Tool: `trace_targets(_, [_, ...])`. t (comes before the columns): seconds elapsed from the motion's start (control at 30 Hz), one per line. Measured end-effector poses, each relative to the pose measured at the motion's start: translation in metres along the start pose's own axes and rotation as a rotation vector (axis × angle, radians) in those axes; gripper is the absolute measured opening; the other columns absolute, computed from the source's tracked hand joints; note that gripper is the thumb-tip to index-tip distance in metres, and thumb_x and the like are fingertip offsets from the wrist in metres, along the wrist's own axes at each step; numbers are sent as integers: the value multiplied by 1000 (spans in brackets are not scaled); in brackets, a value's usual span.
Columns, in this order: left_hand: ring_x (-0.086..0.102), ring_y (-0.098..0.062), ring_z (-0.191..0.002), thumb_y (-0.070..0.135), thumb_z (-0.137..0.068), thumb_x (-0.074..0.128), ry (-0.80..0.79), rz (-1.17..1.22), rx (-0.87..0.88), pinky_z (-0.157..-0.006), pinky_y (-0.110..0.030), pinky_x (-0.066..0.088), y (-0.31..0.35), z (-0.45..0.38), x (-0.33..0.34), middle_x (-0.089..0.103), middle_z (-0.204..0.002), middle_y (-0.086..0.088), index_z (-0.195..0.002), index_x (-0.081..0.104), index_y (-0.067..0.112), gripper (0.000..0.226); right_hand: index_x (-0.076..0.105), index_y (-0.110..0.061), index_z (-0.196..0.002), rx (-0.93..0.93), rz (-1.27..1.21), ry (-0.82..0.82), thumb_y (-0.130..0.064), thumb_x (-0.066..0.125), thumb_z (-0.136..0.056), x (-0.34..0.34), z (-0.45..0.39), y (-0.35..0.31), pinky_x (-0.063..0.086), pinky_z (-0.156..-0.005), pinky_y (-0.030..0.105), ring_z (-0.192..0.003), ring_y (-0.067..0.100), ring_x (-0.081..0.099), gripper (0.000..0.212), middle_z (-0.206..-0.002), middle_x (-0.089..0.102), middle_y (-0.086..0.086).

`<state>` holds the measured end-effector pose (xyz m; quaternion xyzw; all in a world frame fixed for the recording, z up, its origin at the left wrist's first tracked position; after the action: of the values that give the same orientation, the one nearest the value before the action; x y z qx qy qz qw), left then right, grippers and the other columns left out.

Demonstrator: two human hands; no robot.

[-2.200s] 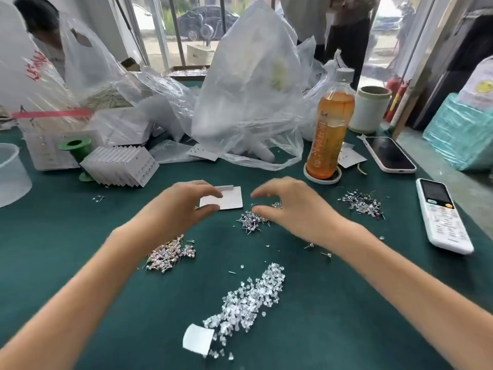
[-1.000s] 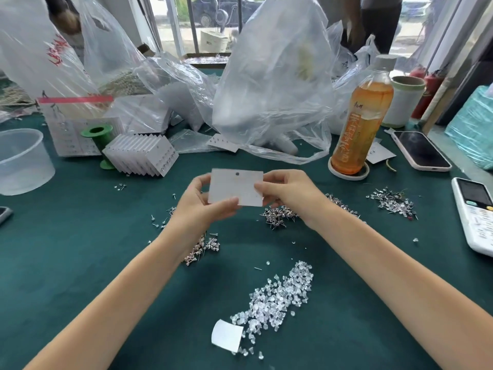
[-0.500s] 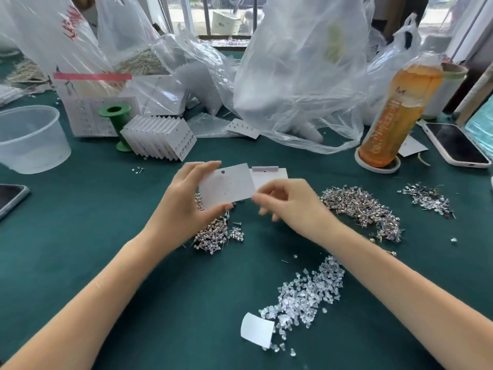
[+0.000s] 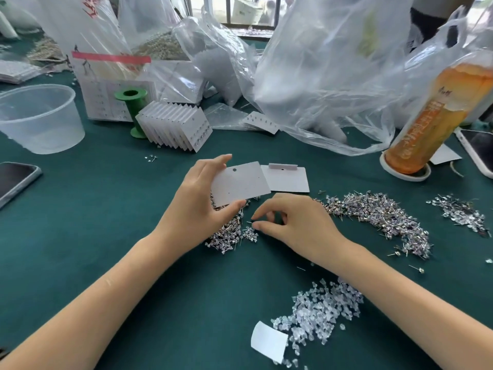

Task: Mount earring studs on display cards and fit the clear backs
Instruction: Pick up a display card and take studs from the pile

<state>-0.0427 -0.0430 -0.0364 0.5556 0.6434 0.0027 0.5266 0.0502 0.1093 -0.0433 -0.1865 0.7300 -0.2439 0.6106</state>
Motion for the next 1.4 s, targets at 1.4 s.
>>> trace_targets(1.4, [52,-2,-104,38,-70,79,-30,135,-40,-93,-15,39,11,5,8,55,-114,9,-142,31,28,87,68,-24,-72,-133,-190,150,-33,73,-79,-30,9,-16,36,-53,15,-53,8,45,12,-60,57,-20])
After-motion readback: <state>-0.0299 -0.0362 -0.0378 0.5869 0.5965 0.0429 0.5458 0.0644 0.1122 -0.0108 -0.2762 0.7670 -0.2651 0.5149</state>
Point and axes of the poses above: each hand's wrist, its own z-axis away from the middle knuckle, its own x-axis out of the palm, y = z × x, the point moved 4 cm from there along -z, towards the middle knuckle
